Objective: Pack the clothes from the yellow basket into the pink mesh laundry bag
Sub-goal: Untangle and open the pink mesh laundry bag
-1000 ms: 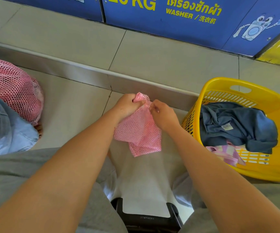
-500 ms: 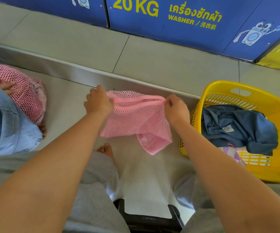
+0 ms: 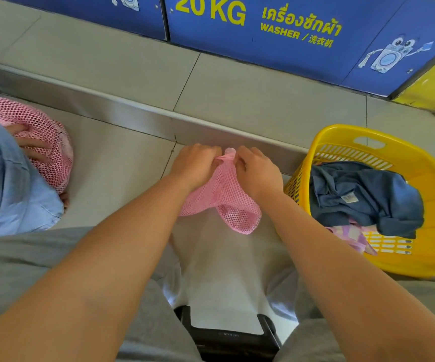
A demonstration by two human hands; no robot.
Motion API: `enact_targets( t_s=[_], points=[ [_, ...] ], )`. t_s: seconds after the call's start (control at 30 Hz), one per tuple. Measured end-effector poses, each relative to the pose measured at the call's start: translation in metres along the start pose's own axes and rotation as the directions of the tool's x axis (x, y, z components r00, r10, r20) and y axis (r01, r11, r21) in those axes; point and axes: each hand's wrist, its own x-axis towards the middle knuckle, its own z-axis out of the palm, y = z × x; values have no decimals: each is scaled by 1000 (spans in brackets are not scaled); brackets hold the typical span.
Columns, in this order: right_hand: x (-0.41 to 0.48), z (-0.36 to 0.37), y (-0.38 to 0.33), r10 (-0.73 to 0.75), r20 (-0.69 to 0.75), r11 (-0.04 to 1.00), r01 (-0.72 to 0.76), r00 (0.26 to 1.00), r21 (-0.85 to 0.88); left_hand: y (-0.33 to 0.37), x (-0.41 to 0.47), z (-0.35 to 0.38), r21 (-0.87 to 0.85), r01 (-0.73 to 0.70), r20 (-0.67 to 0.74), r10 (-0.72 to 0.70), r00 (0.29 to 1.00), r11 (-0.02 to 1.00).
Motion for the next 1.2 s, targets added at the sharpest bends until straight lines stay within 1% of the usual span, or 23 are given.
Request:
enact_targets(
  t_s=[0.1, 0.3, 0.37, 0.43, 0.5, 0.57, 0.67, 0.73, 0.77, 0.8, 0.83, 0.87, 0.93, 1.0, 1.03, 1.1, 1.2],
  points=[
    [3, 1, 0, 43, -13, 999, -43, 999, 14, -15, -6, -6, 12, 42, -13, -42, 999, 999],
    [5, 3, 5, 192, 19, 980, -193, 981, 40, -60, -27, -17, 39, 244, -96, -240, 966, 969],
    [9, 2, 7, 287, 41, 955, -289, 957, 67, -69, -31, -21, 91, 289, -108, -279, 954, 953],
    [12, 2, 9, 397, 72, 910, -402, 915, 102, -76, -32, -25, 126, 330, -126, -315, 941, 936],
    [15, 1, 13, 476, 95, 864, -485, 874, 133, -84, -31, -28, 164, 375, -148, -353, 924, 912],
    [17, -1, 18, 531, 98, 828, -540, 841, 151, -93, -31, -31, 171, 448, -179, -420, 890, 877],
    [19, -2, 23, 605, 84, 765, -607, 792, 214, -101, -31, -35, 122, 574, -247, -536, 807, 809],
    [20, 0, 19, 635, 56, 732, -624, 770, 273, -102, -31, -35, 74, 614, -281, -574, 769, 786],
    [21, 3, 16, 657, 60, 698, -637, 751, 326, -101, -30, -34, 30, 624, -296, -589, 752, 781],
    [22, 5, 12, 683, 97, 640, -657, 724, 398, -99, -30, -33, -21, 619, -302, -595, 745, 785],
    [22, 5, 7, 706, 169, 557, -686, 688, 468, -95, -28, -32, -66, 591, -286, -583, 761, 804],
    [22, 6, 3, 708, 253, 487, -715, 660, 502, -91, -26, -30, -107, 540, -241, -549, 800, 835],
    [21, 9, -6, 663, 413, 438, -771, 625, 463, -79, -22, -26, -205, 418, -103, -445, 890, 885],
    [17, 12, -16, 577, 565, 381, -806, 590, 452, -61, -17, -23, -301, 320, 43, -322, 946, 899],
    [15, 14, -21, 530, 619, 353, -814, 580, 461, -51, -14, -20, -336, 272, 99, -254, 962, 902],
    [14, 15, -24, 453, 690, 326, -825, 565, 462, -34, -11, -15, -395, 200, 187, -135, 973, 897],
    [17, 11, -19, 382, 761, 278, -851, 524, 446, -16, -9, -12, -515, 154, 286, 0, 958, 843]
  ],
)
